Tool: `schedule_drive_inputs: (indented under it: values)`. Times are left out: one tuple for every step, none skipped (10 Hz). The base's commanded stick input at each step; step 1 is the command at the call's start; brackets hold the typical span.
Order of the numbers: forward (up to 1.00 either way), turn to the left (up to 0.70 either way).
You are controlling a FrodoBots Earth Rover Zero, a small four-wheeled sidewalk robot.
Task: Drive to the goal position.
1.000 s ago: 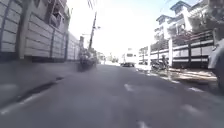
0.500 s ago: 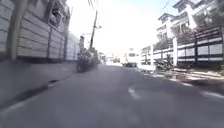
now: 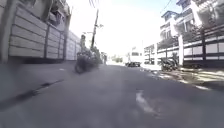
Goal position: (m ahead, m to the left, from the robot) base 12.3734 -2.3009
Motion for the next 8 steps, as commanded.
schedule_drive_inputs:
  values:
    - [1.0, -0.01]
    - [1.0, -0.01]
    - [1.0, -0.14]
    - [1.0, -0.29]
    - [1.0, -0.41]
    - [1.0, -0.34]
    - [1.0, -0.13]
    - [1.0, -0.04]
